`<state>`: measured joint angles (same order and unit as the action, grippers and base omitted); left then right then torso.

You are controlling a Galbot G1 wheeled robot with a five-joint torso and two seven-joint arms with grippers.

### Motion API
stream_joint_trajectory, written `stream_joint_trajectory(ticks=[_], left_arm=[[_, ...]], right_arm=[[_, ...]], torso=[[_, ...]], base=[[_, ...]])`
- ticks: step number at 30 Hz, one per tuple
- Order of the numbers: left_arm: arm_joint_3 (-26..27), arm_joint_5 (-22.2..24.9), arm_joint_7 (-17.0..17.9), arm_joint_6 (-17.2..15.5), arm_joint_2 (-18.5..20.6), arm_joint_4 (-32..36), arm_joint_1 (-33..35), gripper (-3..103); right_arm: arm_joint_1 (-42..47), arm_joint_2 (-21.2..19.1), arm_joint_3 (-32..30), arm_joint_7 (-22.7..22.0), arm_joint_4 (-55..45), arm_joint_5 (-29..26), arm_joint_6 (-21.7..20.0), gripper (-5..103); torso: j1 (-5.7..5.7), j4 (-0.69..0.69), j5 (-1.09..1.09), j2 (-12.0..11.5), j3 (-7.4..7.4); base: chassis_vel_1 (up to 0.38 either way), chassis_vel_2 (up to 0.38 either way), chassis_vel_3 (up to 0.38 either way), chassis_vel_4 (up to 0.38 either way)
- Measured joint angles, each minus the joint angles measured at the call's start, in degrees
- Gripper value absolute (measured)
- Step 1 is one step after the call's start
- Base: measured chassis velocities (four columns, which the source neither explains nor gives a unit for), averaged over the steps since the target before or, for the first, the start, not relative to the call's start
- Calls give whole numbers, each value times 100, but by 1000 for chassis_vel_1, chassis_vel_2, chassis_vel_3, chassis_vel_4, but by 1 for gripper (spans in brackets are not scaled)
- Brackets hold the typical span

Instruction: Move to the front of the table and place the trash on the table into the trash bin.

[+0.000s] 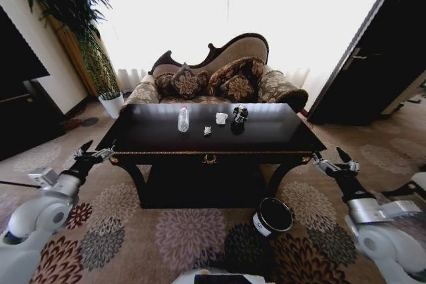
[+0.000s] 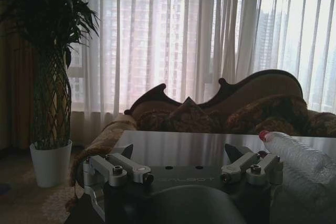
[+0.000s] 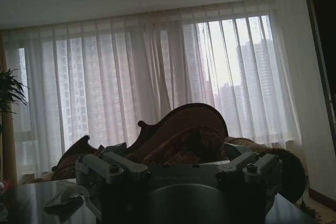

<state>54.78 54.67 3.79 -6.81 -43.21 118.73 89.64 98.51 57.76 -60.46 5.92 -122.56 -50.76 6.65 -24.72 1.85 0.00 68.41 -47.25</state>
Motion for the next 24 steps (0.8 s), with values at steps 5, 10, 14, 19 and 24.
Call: stream_joint_trajectory(ticks=[5, 10, 14, 19, 24], left_arm=[[-58, 147, -42, -1, 22, 37, -5, 99], [-198, 133, -154, 1, 180, -3, -68, 99], [-446, -11, -228, 14, 388, -102, -277, 100], [-1308, -173, -145, -133, 660, -194, -1035, 100], [-2505, 91, 190, -304, 807, -399, -2362, 100]], right_arm=[[-4, 16, 22, -27, -8, 0, -23, 100], [-13, 38, 60, -27, -3, 5, -20, 100], [-7, 72, 93, -12, 1, 38, -9, 100], [-13, 106, 143, 23, -4, 97, 2, 100], [-17, 112, 166, 52, -10, 121, 5, 100]], torso=[[-3, 0, 1, -1, -1], [-4, 0, -1, -2, -1], [5, 0, 0, 1, 2], [5, -2, 0, 2, 1], [-2, 1, -1, -1, -1]], base=[[-137, 149, 137, -137], [-55, 56, 44, -41], [0, 0, 0, 0], [0, 0, 0, 0], [0, 0, 0, 0]])
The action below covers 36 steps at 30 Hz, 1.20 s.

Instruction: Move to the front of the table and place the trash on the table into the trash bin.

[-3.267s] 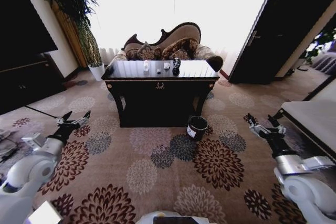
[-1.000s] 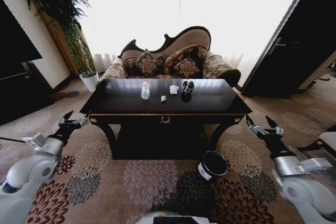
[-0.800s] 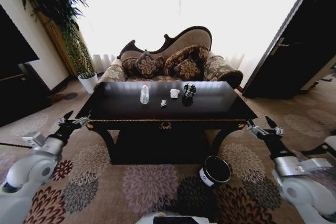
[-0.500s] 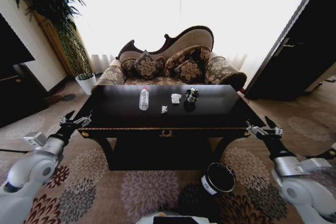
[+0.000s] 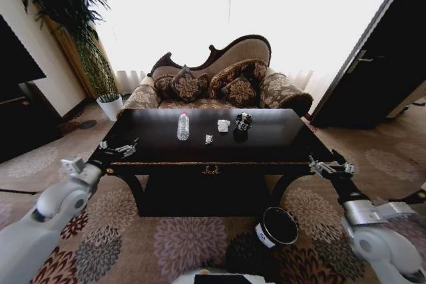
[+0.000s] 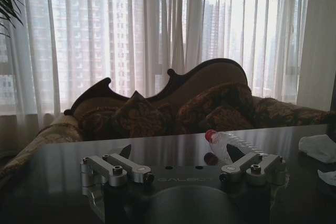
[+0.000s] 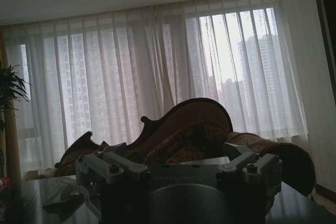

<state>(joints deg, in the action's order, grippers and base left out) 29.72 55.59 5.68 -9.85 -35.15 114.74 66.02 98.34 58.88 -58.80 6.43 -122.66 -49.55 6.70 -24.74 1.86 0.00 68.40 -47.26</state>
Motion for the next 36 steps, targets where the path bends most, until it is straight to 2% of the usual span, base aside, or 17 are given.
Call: stream_joint_trajectory(ticks=[2, 3, 7, 8, 13, 23, 31, 36], left_arm=[[-618, 26, 173, -56, 0, -135, -600, 100], [-618, 26, 173, -56, 0, -135, -600, 100], [-1592, 88, 428, -119, -120, -278, -1440, 100], [-1592, 88, 428, -119, -120, -278, -1440, 100], [-2426, 79, 490, -124, -328, -578, -2243, 100], [-3276, 141, 596, -61, -885, -1134, -3084, 100], [-3678, 70, 794, -59, -1434, -1471, -3334, 100], [-3853, 41, 846, -58, -1585, -1574, -3424, 100]], right_arm=[[15, 23, -14, 15, 1, 0, 5, 100], [15, 23, -14, 15, 1, 0, 5, 100], [29, 57, -44, 48, 39, 1, 20, 100], [29, 57, -44, 48, 39, 1, 20, 100], [14, 43, -67, 74, 122, -16, 27, 100], [-15, 14, -95, 107, 234, -48, 27, 100], [-44, -5, -95, 132, 329, -61, 32, 100], [-75, -5, -64, 147, 376, -61, 34, 100]], torso=[[0, 0, 1, 0, 0], [0, 0, 1, 0, 0], [3, 0, 1, 1, 1], [3, 0, 1, 1, 1], [2, 0, 0, 0, 0], [3, -1, -1, 0, 1], [3, -1, 0, 0, 1], [2, 0, 0, 0, 1]], base=[[0, 0, 0, 0], [0, 0, 0, 0], [0, 0, 0, 0], [0, 0, 0, 0], [0, 0, 0, 0], [0, 0, 0, 0], [0, 0, 0, 0], [0, 0, 0, 0]])
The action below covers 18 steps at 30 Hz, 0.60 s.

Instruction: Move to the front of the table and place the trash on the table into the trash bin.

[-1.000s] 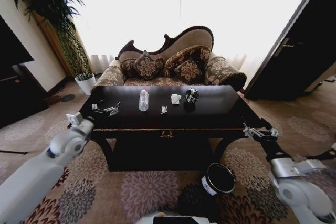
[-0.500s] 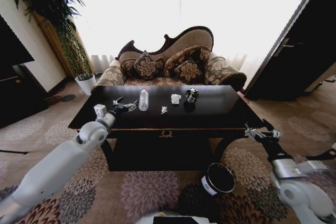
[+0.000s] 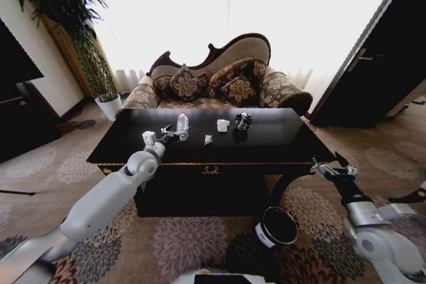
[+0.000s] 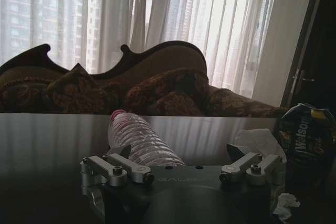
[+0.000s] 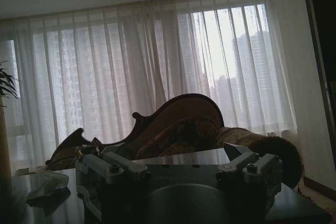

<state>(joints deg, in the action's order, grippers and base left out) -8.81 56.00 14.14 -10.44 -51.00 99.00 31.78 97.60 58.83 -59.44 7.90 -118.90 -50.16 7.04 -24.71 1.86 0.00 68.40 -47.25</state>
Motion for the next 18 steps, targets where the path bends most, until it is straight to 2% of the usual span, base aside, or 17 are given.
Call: stream_joint_trajectory(ticks=[18], left_arm=[[-128, -137, 5, 14, -72, -230, 68, 100]], right_arm=[[4, -65, -26, 60, 170, -53, 92, 100]], torso=[[0, -1, 0, 0, 0]], base=[[0, 0, 0, 0]])
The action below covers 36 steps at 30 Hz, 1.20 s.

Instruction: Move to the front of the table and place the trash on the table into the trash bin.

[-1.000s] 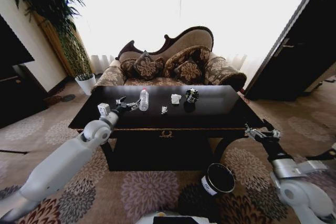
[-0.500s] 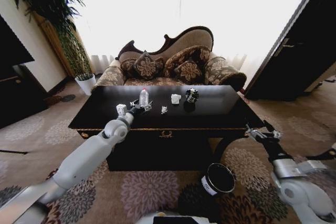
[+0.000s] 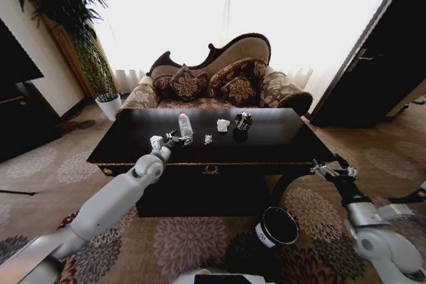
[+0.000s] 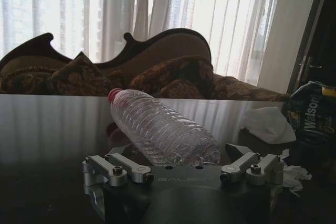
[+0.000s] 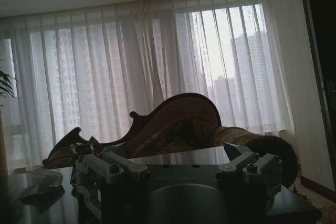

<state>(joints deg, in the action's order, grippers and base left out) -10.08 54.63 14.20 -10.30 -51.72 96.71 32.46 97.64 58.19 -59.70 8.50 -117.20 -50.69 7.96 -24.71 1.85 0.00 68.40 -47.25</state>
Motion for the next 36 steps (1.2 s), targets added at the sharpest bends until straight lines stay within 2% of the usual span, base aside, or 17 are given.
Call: stream_joint_trajectory(ticks=[11, 14, 15, 18, 20, 24, 26, 30, 32, 34, 36], left_arm=[[51, -61, -67, 28, -53, -106, 39, 98], [52, -195, -183, 80, -38, -130, 41, 89], [52, -195, -183, 80, -38, -130, 41, 89], [56, -323, -225, 136, -19, -135, 60, 73], [65, -326, -225, 138, -17, -133, 69, 73], [133, -342, -220, 149, 23, -72, 141, 53], [146, -342, -218, 149, 32, -61, 156, 53], [222, -342, -206, 148, 111, 35, 248, 39], [234, -342, -200, 148, 128, 60, 265, 39], [265, -340, -194, 144, 171, 139, 313, 34], [300, -334, -193, 140, 248, 247, 359, 33]], right_arm=[[9, 12, -12, 3, 28, -4, 12, 100], [14, 30, 1, 3, 29, 13, 12, 100], [14, 30, 1, 3, 29, 13, 12, 100], [32, 54, 14, 5, 26, 48, 12, 100], [33, 59, 20, 7, 26, 54, 12, 100], [27, 65, 38, 8, 22, 69, 12, 100], [25, 63, 40, 8, 21, 69, 12, 100], [21, 60, 47, 8, 3, 74, 12, 100], [21, 62, 48, 7, -4, 78, 12, 100], [24, 66, 49, 5, -20, 90, 12, 100], [33, 69, 49, -6, -40, 103, 12, 100]], torso=[[0, 0, 0, 0, 0], [0, 0, 0, 0, 0], [0, 0, 0, 0, 0], [0, 0, 0, 0, 0], [0, 1, 0, 0, 0], [0, 0, 0, 0, 0], [0, 1, 0, 0, 0], [0, 0, 0, 0, 0], [0, 0, 0, 0, 0], [0, 0, 1, 0, 0], [0, 0, 1, 0, 0]], base=[[0, 0, 0, 0], [0, 0, 0, 0], [0, 0, 0, 0], [0, 0, 0, 0], [0, 0, 0, 0], [0, 0, 0, 0], [0, 0, 0, 0], [0, 0, 0, 0], [0, 0, 0, 0], [0, 0, 0, 0], [0, 0, 0, 0]])
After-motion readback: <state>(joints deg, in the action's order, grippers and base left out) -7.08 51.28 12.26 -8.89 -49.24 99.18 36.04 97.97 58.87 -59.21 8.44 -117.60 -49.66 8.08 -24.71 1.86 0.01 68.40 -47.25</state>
